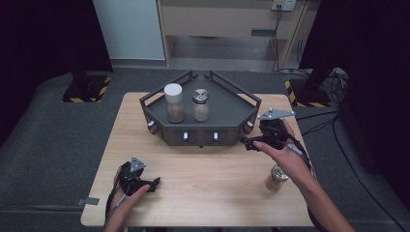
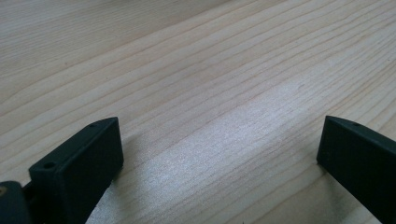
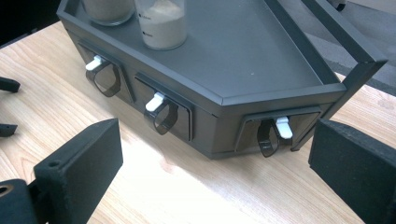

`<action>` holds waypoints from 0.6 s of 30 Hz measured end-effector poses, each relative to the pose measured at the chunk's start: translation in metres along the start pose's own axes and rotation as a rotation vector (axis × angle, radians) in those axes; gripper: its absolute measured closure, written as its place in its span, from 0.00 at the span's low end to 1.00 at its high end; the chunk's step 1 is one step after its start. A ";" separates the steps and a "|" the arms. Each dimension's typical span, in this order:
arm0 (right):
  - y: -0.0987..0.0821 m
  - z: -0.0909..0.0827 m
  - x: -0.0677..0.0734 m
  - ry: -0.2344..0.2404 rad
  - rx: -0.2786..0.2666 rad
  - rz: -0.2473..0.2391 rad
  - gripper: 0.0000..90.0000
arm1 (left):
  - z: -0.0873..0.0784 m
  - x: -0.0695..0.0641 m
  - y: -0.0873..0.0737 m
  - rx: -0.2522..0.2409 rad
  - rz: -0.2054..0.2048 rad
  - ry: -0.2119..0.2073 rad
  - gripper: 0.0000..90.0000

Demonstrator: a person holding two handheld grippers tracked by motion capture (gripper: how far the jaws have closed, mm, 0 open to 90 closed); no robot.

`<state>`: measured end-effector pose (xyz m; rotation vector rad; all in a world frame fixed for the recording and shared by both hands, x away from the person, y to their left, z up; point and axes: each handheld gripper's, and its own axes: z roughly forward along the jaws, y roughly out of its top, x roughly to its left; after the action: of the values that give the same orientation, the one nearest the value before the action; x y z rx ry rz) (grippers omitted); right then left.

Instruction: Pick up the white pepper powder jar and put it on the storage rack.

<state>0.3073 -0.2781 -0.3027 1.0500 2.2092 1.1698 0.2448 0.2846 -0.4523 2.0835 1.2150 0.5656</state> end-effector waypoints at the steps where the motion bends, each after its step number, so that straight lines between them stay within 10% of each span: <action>1: -0.001 -0.001 0.000 -0.001 0.001 -0.001 0.03 | 0.000 0.000 0.000 0.000 0.000 0.000 0.00; 18: -0.022 -0.012 -0.006 -0.020 0.002 -0.009 0.03 | 0.000 0.000 0.000 0.000 0.000 0.000 0.00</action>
<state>0.2942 -0.2966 -0.3140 1.0468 2.1979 1.1492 0.2448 0.2846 -0.4522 2.0837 1.2151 0.5655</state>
